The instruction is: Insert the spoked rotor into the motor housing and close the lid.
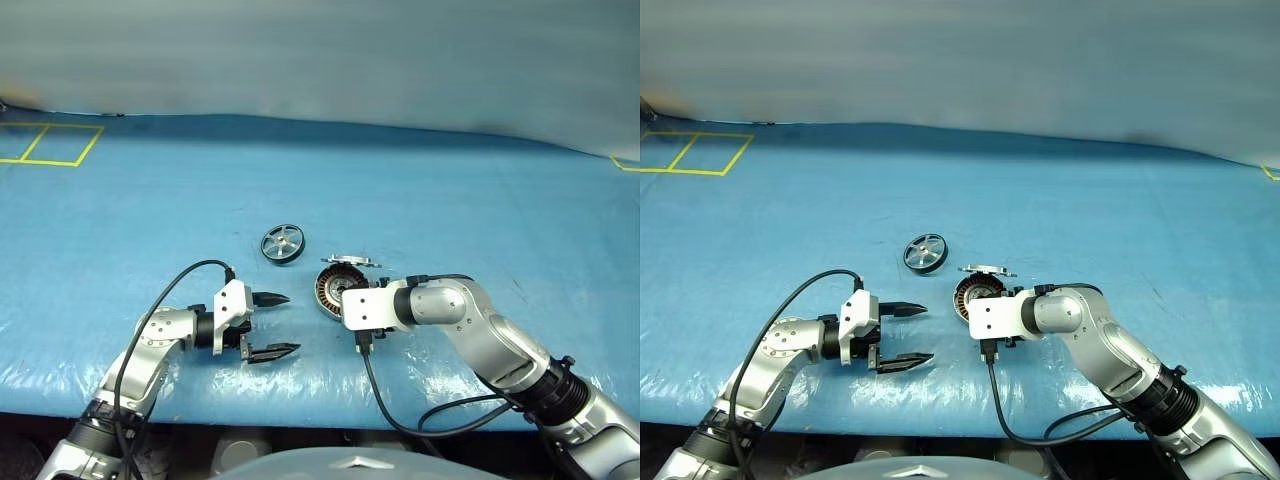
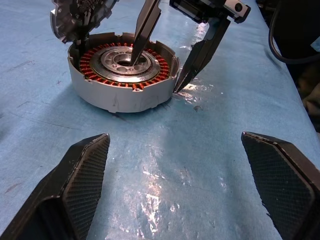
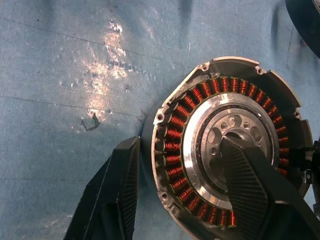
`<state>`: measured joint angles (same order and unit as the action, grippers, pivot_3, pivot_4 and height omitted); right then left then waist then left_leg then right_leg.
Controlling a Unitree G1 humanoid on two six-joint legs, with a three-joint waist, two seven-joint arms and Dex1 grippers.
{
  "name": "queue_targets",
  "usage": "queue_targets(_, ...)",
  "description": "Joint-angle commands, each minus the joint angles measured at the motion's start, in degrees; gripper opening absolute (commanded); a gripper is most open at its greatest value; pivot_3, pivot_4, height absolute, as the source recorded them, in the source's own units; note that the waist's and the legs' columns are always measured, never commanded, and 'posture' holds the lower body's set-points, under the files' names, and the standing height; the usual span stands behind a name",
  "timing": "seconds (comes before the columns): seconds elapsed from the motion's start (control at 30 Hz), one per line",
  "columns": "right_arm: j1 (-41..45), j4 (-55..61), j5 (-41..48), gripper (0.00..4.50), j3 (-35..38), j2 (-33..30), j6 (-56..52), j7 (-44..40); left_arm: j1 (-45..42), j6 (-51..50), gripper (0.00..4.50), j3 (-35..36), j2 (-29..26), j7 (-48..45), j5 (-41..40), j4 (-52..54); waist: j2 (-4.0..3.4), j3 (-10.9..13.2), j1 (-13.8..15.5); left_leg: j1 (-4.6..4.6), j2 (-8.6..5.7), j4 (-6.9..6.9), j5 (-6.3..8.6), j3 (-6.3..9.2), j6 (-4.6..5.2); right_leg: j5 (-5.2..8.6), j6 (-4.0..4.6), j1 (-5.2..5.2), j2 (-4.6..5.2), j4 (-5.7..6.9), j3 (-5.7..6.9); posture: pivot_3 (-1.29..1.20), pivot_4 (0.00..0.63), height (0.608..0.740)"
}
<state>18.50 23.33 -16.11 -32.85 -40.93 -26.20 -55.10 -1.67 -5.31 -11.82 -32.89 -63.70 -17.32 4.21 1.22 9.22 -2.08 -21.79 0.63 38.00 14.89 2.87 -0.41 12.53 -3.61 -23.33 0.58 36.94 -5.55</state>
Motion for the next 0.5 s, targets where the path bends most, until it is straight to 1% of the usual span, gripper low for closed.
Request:
queue_targets(0.03, -0.9, -2.4, -1.2, 2.10, 0.8, -1.1, -0.3, -0.2, -0.1, 1.0, 4.50, 0.2, 0.1, 0.0, -0.1, 2.4, 0.00, 0.0, 0.0, 0.00, 0.00, 0.00, 0.00, 0.00, 0.00, 0.00, 0.00, 0.00, 0.00, 0.00, 0.00, 0.00, 0.150, 0.740)
queue_targets(0.07, -1.0, -2.5, -1.3, 2.10, 0.9, -1.1, -0.1, -0.1, 0.0, 1.0, 4.50, 0.2, 0.1, 0.0, -0.1, 2.4, 0.00, 0.0, 0.0, 0.00, 0.00, -0.01, 0.00, 0.00, 0.00, 0.00, 0.00, 0.00, 0.00, 0.00, 0.00, 0.00, 0.150, 0.740)
queue_targets(0.13, -1.2, -2.3, -0.9, 2.85, 1.2, -1.1, 0.0, -0.3, 0.0, 0.8, 4.50, 0.2, 0.1, -0.1, -0.2, 2.5, 0.00, 0.0, 0.0, 0.00, 0.00, -0.02, 0.00, 0.00, 0.00, 0.00, 0.00, 0.00, 0.00, -0.01, 0.00, 0.00, 0.150, 0.740)
queue_targets(0.17, -1.5, -1.9, 0.3, 3.08, 2.2, -0.4, 0.1, 0.0, 0.0, 0.6, 4.50, 0.3, 0.1, -0.1, -0.4, 2.5, -0.01, 0.0, 0.0, -0.01, 0.00, -0.03, 0.00, 0.00, 0.00, 0.00, 0.00, 0.00, 0.00, -0.01, 0.00, 0.00, 0.150, 0.740)
queue_targets(0.23, -2.5, -0.4, 4.1, 3.08, 4.8, 1.3, -1.0, -0.1, 0.2, -1.2, 4.50, 1.2, 0.9, 0.3, -2.7, 3.0, -0.01, 0.0, 0.1, -0.04, -0.02, -0.05, 0.00, 0.00, 0.00, 0.01, 0.01, -0.03, 0.01, -0.01, 0.00, 0.00, 0.150, 0.740)
queue_targets(0.27, -2.9, 0.0, 4.6, 3.08, 5.4, 1.3, -0.2, -0.1, 0.3, -1.9, 4.50, 1.6, 1.1, 0.4, -3.6, 3.2, -0.01, 0.0, 0.1, -0.09, -0.01, -0.08, 0.00, 0.01, 0.00, 0.01, 0.02, -0.08, 0.01, -0.03, 0.01, 0.00, 0.150, 0.740)
queue_targets(0.37, -4.1, 0.5, 3.6, 3.08, 6.7, 0.5, 1.8, 1.6, 0.5, -2.1, 4.50, 1.6, 0.8, 0.4, -3.5, 3.7, -0.03, 0.0, 0.1, -0.23, -0.02, -0.09, 0.01, 0.02, 0.00, 0.01, 0.01, -0.20, 0.02, -0.04, 0.02, 0.00, 0.150, 0.740)
queue_targets(0.5, -6.7, 3.7, 7.8, 3.08, 10.5, 0.2, 1.7, 1.2, 0.8, -2.3, 4.50, 1.4, 0.3, 0.2, -3.4, 4.1, -0.06, 0.1, 0.1, -0.25, -0.03, -0.14, 0.01, 0.03, 0.00, 0.02, 0.02, -0.23, 0.02, -0.05, 0.03, 0.00, 0.150, 0.740)
